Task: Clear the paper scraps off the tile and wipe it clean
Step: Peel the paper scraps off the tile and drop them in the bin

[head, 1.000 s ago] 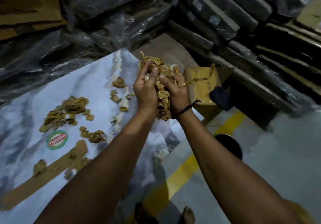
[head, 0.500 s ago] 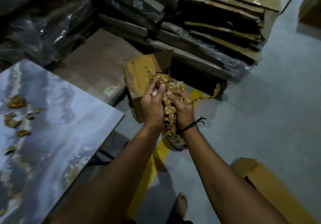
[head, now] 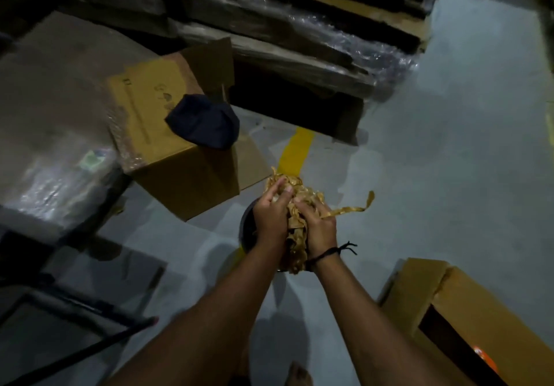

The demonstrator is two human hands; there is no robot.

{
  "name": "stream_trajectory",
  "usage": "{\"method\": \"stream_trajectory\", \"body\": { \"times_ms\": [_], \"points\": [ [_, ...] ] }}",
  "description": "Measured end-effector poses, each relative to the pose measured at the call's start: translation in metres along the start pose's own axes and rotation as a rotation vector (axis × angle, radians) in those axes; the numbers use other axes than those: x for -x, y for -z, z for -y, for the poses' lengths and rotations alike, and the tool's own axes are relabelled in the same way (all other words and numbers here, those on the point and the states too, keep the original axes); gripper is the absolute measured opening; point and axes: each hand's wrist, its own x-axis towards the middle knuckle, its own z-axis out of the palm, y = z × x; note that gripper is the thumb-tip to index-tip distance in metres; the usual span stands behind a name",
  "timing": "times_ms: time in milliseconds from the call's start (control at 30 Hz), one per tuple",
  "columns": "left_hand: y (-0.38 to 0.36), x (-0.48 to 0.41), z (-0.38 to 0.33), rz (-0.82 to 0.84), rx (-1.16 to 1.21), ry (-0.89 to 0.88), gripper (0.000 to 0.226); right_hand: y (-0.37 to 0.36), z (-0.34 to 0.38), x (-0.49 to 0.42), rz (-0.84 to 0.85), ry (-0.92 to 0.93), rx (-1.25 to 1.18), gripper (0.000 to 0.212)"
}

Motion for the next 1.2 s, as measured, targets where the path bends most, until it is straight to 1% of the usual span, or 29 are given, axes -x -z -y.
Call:
{"method": "stream_trajectory", "body": {
  "times_ms": [100, 133, 167, 233, 267, 333, 433, 500, 533, 567, 600, 667, 733, 767, 800, 833, 867, 900, 933, 1000, 1033, 1067, 1100, 1133, 1167, 1200],
  "points": [
    [0.0, -0.05, 0.071, -0.008, -0.043, 0.046, 0.033, 0.007, -0.082, -0.054, -0.053, -0.086, 0.094, 0.059],
    [0.001, -0.068, 0.095, -0.009, -0.036, 0.066, 0.033, 0.01, -0.107, -0.072, -0.057, -0.1, 0.128, 0.063],
    [0.002, -0.086, 0.119, -0.015, -0.007, 0.093, 0.033, 0.01, -0.128, -0.087, -0.056, -0.102, 0.141, 0.062],
    [0.007, -0.122, 0.165, -0.027, 0.021, 0.149, 0.032, 0.011, -0.164, -0.115, -0.046, -0.109, 0.127, 0.046],
    [0.012, -0.14, 0.187, -0.027, -0.003, 0.176, 0.033, 0.013, -0.183, -0.129, -0.043, -0.111, 0.13, 0.04],
    [0.025, -0.171, 0.222, 0.032, -0.042, 0.277, 0.041, 0.016, -0.215, -0.15, -0.043, -0.122, 0.155, 0.039],
    [0.045, -0.2, 0.25, 0.177, -0.034, 0.476, 0.054, 0.021, -0.265, -0.176, -0.08, -0.162, 0.255, 0.058],
    [0.054, -0.208, 0.255, 0.196, -0.008, 0.502, 0.062, 0.023, -0.286, -0.184, -0.069, -0.168, 0.383, 0.078],
    [0.056, -0.209, 0.254, 0.191, -0.022, 0.482, 0.063, 0.023, -0.29, -0.185, -0.055, -0.186, 0.437, 0.092],
    [0.056, -0.208, 0.252, 0.175, -0.053, 0.459, 0.063, 0.022, -0.288, -0.184, -0.031, -0.196, 0.479, 0.102],
    [0.055, -0.206, 0.25, 0.154, -0.088, 0.435, 0.063, 0.019, -0.281, -0.182, -0.017, -0.201, 0.502, 0.103],
    [0.054, -0.201, 0.249, 0.121, -0.113, 0.426, 0.065, 0.014, -0.261, -0.173, -0.017, -0.14, 0.531, 0.095],
    [0.048, -0.191, 0.243, 0.084, -0.096, 0.46, 0.065, 0.007, -0.232, -0.159, -0.032, -0.004, 0.52, 0.087],
    [0.044, -0.185, 0.238, 0.078, -0.081, 0.483, 0.066, 0.004, -0.22, -0.153, -0.025, 0.055, 0.5, 0.077],
    [0.04, -0.18, 0.235, 0.078, -0.063, 0.509, 0.067, 0.001, -0.21, -0.143, -0.015, 0.083, 0.471, 0.065],
    [0.036, -0.177, 0.231, 0.101, -0.023, 0.547, 0.071, -0.003, -0.206, -0.133, -0.005, 0.096, 0.438, 0.058],
    [0.032, -0.174, 0.224, 0.15, 0.034, 0.6, 0.076, -0.007, -0.199, -0.121, 0.011, 0.125, 0.429, 0.058],
    [0.028, -0.172, 0.217, 0.199, 0.101, 0.663, 0.081, -0.011, -0.2, -0.111, 0.053, 0.175, 0.444, 0.063],
    [0.024, -0.169, 0.207, 0.236, 0.166, 0.718, 0.085, -0.015, -0.198, -0.101, 0.125, 0.224, 0.484, 0.066],
    [0.02, -0.163, 0.186, 0.276, 0.228, 0.78, 0.093, -0.009, -0.219, -0.098, 0.26, 0.232, 0.579, 0.063],
    [0.02, -0.159, 0.176, 0.296, 0.227, 0.784, 0.095, -0.002, -0.225, -0.103, 0.283, 0.129, 0.558, 0.06],
    [0.022, -0.155, 0.166, 0.302, 0.226, 0.764, 0.092, 0.006, -0.224, -0.107, 0.271, -0.033, 0.495, 0.064],
    [0.025, -0.15, 0.156, 0.3, 0.255, 0.719, 0.085, 0.015, -0.223, -0.11, 0.219, -0.17, 0.471, 0.068],
    [0.027, -0.144, 0.147, 0.284, 0.292, 0.662, 0.079, 0.021, -0.213, -0.108, 0.174, -0.244, 0.498, 0.067],
    [0.028, -0.139, 0.138, 0.267, 0.312, 0.604, 0.075, 0.027, -0.202, -0.104, 0.152, -0.254, 0.532, 0.063],
    [0.028, -0.131, 0.129, 0.251, 0.298, 0.563, 0.072, 0.029, -0.19, -0.099, 0.137, -0.226, 0.551, 0.059]
  ]
}}
